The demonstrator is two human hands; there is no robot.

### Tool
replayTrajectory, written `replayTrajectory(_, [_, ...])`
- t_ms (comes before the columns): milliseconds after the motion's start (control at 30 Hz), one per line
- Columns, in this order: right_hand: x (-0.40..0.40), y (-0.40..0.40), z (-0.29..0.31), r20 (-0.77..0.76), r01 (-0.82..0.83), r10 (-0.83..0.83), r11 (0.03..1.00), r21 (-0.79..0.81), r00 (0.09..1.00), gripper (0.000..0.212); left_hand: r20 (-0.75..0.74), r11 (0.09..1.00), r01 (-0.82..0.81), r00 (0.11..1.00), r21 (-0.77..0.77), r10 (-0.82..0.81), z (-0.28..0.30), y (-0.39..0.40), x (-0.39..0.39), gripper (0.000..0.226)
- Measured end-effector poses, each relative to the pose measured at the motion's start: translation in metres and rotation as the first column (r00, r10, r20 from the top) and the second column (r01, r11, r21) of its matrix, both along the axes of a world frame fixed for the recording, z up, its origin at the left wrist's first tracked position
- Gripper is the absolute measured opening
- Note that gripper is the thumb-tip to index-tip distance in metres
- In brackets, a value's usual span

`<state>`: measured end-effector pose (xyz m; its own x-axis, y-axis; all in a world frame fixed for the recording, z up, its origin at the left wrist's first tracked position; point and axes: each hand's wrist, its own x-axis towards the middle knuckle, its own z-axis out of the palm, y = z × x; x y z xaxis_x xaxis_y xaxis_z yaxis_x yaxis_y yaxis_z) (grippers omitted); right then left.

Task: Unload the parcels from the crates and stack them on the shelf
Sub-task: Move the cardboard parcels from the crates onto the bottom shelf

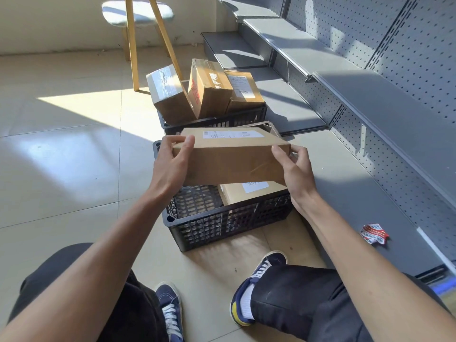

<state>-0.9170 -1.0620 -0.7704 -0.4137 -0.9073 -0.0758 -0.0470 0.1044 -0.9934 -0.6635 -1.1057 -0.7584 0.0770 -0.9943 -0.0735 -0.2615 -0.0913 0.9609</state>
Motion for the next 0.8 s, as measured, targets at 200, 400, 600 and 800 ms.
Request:
replayTrajectory(200, [0.002,-0.003,-0.007,-0.050,0.061,-0.059,0.996,0.058,0.997,0.053,0.033,1.000,-0.020,0.999,-0.021,0.020,-0.001,0.000,0.000,0.037])
replayTrajectory(400, [0.002,-0.001,-0.009,-0.092,0.040,-0.032,0.996,0.083,0.995,0.042,0.011,0.999,0.011,1.000,-0.048,-0.010,0.001,0.001,-0.001,0.034])
replayTrajectory(600, [0.003,0.000,-0.012,-0.106,0.067,-0.056,0.993,0.102,0.993,0.034,0.009,0.999,0.007,1.000,-0.051,-0.006,0.000,-0.001,0.002,0.033])
replayTrajectory(800, [0.006,-0.004,-0.018,-0.090,0.119,-0.113,0.991,0.063,0.989,0.043,0.053,0.993,0.003,0.999,-0.118,0.003,-0.001,-0.002,-0.003,0.041])
